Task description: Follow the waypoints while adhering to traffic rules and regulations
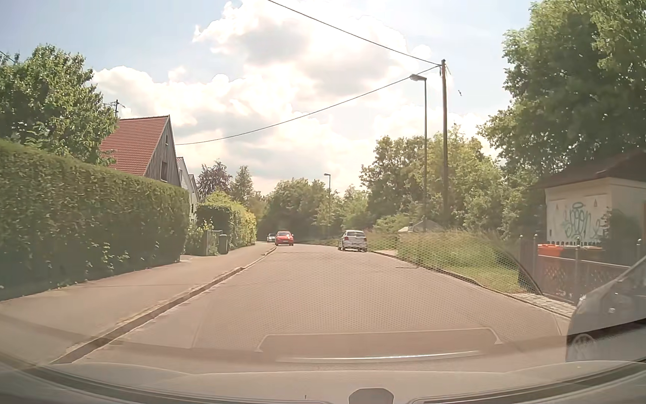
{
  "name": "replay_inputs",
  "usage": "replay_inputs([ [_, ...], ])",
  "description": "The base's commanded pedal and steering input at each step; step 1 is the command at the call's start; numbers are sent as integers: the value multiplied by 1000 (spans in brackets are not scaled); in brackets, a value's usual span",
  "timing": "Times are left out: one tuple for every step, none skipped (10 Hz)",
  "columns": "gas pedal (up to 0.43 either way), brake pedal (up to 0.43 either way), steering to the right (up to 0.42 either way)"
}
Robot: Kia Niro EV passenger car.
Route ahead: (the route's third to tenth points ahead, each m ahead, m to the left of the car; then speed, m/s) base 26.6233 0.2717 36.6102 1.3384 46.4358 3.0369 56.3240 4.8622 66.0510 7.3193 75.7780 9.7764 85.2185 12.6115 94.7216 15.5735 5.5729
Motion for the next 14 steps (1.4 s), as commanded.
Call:
replay_inputs([
  [0, 0, 45],
  [0, 0, 55],
  [0, 0, 66],
  [0, 0, 79],
  [0, 0, 91],
  [0, 0, 99],
  [0, 0, 105],
  [0, 0, 108],
  [0, 0, 113],
  [0, 0, 119],
  [0, 0, 118],
  [0, 0, 114],
  [8, 0, 103],
  [20, 0, 86],
])
